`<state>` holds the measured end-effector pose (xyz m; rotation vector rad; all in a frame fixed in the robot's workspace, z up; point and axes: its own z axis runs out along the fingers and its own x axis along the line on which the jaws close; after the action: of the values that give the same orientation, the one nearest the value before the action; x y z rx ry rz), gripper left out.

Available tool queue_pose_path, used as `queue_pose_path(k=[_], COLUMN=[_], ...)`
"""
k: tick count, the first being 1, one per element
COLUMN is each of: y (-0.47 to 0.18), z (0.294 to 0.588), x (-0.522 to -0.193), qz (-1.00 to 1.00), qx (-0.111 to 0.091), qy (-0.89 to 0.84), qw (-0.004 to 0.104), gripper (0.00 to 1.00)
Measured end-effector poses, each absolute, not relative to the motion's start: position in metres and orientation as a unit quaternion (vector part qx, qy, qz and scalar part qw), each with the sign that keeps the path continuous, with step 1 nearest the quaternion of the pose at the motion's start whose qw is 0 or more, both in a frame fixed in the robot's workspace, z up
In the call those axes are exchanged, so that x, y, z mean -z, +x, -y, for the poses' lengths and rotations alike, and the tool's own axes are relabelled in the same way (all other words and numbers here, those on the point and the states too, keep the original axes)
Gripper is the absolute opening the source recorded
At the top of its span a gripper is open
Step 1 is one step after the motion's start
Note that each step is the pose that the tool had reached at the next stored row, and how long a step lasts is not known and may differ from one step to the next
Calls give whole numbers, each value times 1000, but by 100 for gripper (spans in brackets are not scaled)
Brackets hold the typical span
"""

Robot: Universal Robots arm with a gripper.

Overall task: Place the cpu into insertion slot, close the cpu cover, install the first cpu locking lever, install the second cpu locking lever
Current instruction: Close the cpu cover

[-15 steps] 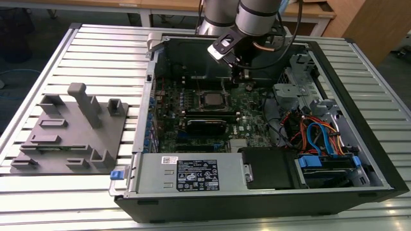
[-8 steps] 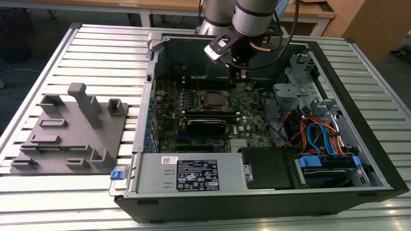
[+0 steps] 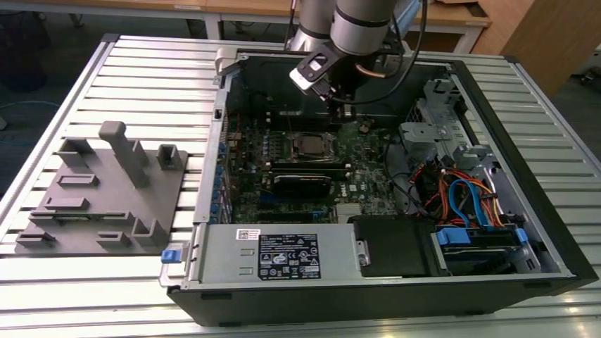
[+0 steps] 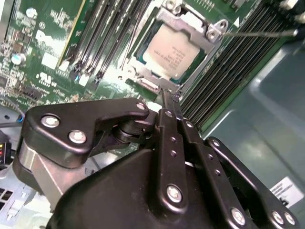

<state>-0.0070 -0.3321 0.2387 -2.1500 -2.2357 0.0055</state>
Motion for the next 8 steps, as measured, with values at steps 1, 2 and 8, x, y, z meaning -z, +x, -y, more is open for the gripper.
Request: queue_pose_path(k=[1,2,8], y=[-9,-11,-18], z=[332,332,338], x=[-238,-238,-237], qz=[721,721,727], qx=[-2,-2,-2], qy=[-693,-693,-686], qw=[20,20,20], gripper=[10,10,10])
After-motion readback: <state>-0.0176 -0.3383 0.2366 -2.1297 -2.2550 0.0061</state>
